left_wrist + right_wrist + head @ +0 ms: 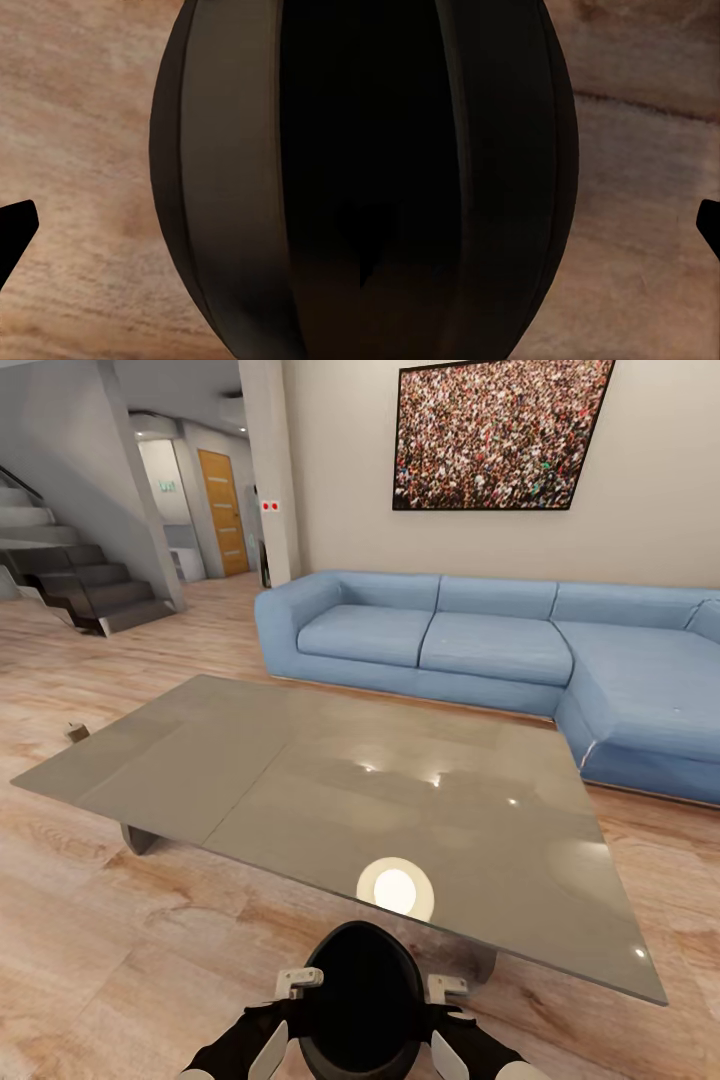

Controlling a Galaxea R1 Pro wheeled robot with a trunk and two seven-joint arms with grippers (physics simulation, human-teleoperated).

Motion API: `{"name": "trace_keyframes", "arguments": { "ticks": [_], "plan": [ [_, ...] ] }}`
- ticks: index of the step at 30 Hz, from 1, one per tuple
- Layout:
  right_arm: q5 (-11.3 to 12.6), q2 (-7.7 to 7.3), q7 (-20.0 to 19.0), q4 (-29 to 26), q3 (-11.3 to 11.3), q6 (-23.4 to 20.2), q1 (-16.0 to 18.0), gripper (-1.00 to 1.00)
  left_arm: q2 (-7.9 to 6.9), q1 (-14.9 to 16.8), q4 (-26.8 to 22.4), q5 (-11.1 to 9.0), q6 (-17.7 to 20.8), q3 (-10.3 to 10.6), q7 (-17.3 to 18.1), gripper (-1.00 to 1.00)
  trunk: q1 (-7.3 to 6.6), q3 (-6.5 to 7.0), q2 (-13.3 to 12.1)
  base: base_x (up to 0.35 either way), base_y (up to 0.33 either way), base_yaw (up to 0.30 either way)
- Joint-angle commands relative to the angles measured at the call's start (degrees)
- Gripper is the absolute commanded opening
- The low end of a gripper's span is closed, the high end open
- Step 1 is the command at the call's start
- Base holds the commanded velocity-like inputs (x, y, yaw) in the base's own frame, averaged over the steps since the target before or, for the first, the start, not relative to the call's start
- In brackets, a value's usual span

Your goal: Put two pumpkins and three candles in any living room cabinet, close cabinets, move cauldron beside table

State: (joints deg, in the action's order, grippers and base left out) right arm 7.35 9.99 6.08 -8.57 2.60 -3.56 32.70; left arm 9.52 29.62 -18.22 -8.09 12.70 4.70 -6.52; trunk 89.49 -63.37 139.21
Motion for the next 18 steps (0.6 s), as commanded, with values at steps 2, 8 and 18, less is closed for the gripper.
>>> {"name": "trace_keyframes", "arguments": {
  "ticks": [2, 8, 18],
  "plan": [
    [0.6, 0.0, 0.3, -0.1, 0.3, -0.3, 0.0, 1.0, -0.03, 0.0, -0.1, -0.6, 0.3, 0.5, -0.4, 1.0, -0.45, 0.31, -0.8, 0.0, 0.0, 0.0],
    [0.6, 0.0, 0.3, -0.1, 0.3, -0.3, 0.0, 1.0, -0.08, 0.0, -0.1, -0.6, 0.3, 0.5, -0.4, 1.0, -1.77, 1.39, -3.2, 0.0, 0.0, 0.0],
    [0.6, 0.0, 0.3, -0.1, 0.3, -0.4, 0.0, 1.0, -0.12, 0.0, -0.1, -0.6, 0.3, 0.5, -0.4, 1.0, -3.96, 3.18, -7.2, 0.0, 0.0, 0.0]
  ]
}}
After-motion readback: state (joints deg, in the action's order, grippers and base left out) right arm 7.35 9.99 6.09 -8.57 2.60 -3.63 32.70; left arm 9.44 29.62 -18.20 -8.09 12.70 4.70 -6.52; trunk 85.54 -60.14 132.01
